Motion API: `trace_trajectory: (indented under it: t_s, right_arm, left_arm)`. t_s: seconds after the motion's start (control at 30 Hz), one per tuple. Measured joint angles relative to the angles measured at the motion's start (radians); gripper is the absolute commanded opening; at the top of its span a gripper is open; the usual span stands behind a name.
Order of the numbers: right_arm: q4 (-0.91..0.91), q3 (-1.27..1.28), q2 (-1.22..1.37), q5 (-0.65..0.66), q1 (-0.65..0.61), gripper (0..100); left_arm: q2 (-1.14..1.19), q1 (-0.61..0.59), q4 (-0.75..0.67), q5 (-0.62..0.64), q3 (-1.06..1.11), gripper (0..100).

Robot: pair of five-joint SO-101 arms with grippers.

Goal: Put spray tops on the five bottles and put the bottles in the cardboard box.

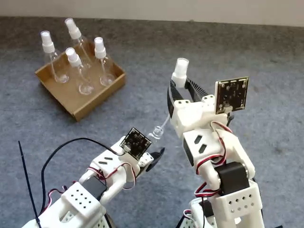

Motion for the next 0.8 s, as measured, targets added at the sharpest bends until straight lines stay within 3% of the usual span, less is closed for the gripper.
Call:
trace_trajectory:
  t_s: [0.8]
  right_arm:
    - [-0.074,0.114,-0.003,0.0,0.049,3.0]
  left_arm:
    - [0.0,0.0,0.0,0.0,0.0,8]
